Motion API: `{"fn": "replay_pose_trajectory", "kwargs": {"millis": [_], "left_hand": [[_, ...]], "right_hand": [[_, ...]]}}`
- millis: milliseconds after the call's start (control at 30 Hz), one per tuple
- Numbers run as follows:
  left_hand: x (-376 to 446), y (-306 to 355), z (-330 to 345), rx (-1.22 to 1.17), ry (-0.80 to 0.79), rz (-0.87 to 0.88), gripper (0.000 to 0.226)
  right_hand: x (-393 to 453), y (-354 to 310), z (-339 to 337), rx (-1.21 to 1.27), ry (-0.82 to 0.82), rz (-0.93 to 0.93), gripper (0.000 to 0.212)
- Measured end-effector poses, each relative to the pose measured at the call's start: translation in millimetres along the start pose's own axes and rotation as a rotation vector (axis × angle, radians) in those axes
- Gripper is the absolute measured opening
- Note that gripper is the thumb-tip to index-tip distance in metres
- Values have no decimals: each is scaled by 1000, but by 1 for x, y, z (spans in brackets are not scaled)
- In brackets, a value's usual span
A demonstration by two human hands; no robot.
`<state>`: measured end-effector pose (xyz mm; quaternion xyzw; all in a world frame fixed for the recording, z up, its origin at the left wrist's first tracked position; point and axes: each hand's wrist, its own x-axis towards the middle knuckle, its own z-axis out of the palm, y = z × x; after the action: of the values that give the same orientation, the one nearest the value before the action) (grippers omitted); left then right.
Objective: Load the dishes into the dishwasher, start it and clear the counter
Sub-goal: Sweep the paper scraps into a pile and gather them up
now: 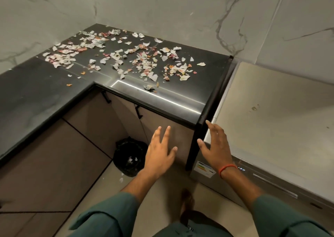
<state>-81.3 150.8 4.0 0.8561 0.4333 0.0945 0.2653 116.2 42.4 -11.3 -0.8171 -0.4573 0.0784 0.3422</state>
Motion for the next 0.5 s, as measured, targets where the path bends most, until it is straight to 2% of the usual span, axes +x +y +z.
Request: {"fn": "replay_pose_trajectory", "kwargs": {"millis": [200,500], "left_hand": [[29,-23,-37,80,35,-76,82],[58,-23,-69,131,97,-230,81]], "right_hand": [[57,-22,36,90,-5,-45,74],[115,-45,59,165,-128,-71,72]]}}
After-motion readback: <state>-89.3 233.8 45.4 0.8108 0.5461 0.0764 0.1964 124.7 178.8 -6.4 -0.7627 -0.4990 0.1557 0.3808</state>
